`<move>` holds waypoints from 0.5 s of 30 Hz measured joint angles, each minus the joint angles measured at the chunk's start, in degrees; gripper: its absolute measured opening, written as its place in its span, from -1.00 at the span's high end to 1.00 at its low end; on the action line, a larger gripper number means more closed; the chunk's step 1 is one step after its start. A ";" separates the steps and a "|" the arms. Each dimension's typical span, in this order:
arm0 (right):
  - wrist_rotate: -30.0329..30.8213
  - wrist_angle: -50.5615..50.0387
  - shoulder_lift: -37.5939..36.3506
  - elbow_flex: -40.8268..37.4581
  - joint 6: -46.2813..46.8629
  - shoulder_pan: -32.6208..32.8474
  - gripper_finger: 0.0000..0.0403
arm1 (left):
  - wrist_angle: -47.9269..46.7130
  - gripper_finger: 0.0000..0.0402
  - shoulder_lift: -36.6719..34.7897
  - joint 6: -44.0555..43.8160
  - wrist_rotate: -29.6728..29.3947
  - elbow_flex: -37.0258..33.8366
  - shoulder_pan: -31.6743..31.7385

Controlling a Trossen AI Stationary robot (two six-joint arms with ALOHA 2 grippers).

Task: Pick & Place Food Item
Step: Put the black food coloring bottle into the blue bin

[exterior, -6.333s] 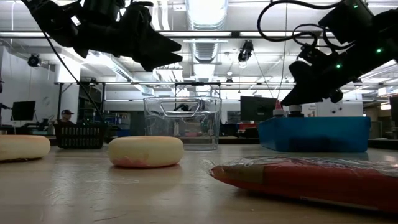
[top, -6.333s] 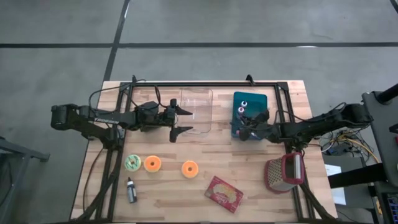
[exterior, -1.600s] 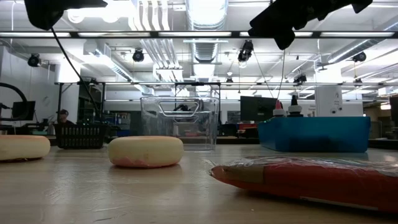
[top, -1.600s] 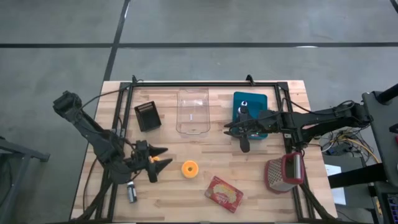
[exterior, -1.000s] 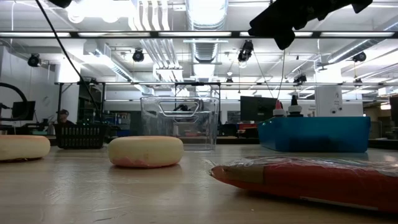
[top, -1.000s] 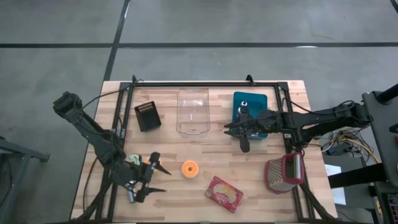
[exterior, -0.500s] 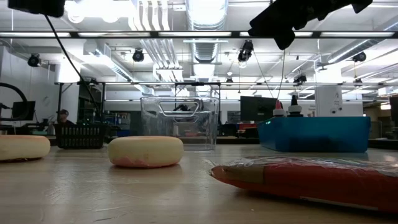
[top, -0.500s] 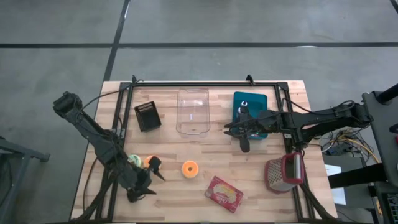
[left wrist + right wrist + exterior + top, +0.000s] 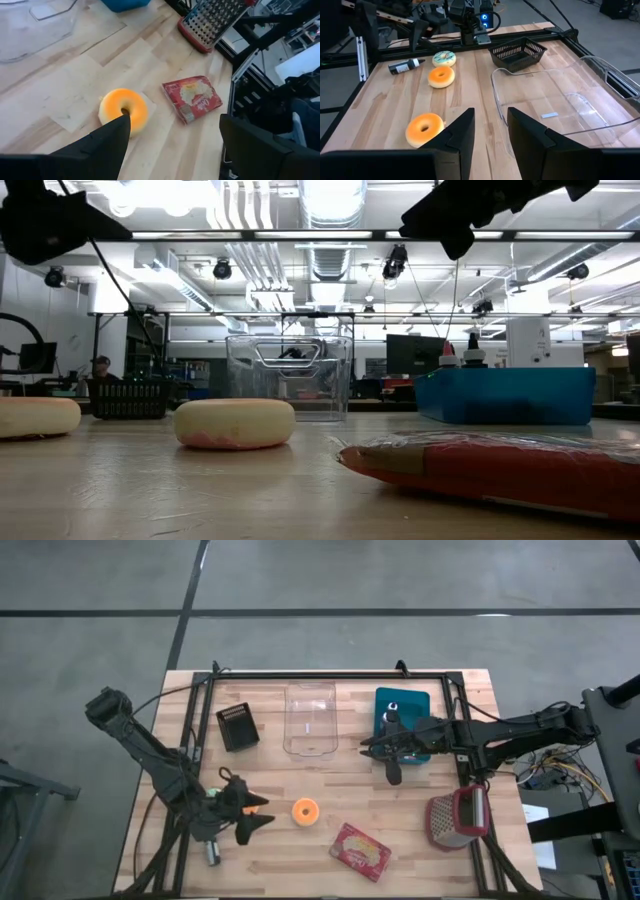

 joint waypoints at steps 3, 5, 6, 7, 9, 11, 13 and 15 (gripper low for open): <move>0.00 0.00 0.00 0.01 -0.01 0.00 0.43 | 0.61 -0.55 0.00 0.07 0.08 0.01 0.00; 0.00 0.02 0.00 0.01 -0.01 -0.01 0.42 | 0.54 -0.55 0.01 1.20 -1.34 0.00 0.00; 0.00 0.00 -0.01 0.01 0.01 0.00 0.41 | 0.55 -0.55 0.07 1.28 -3.24 0.02 0.05; 0.01 0.02 -0.02 0.00 0.00 0.01 0.41 | 0.57 -0.55 0.07 0.75 -5.64 0.00 0.21; -0.01 0.02 -0.02 0.00 0.00 -0.01 0.40 | 0.59 -0.55 0.00 -2.28 -9.52 0.01 0.29; 0.01 0.02 -0.02 -0.02 0.00 0.01 0.40 | 0.83 -0.55 -0.07 -3.69 -11.80 0.01 0.33; -0.02 -0.01 -0.02 0.00 0.01 0.01 0.41 | 0.83 -0.55 -0.06 -2.85 -12.28 0.00 0.33; 0.00 0.00 -0.02 0.00 0.01 0.00 0.42 | 0.85 -0.55 -0.04 -1.93 -12.32 0.00 0.33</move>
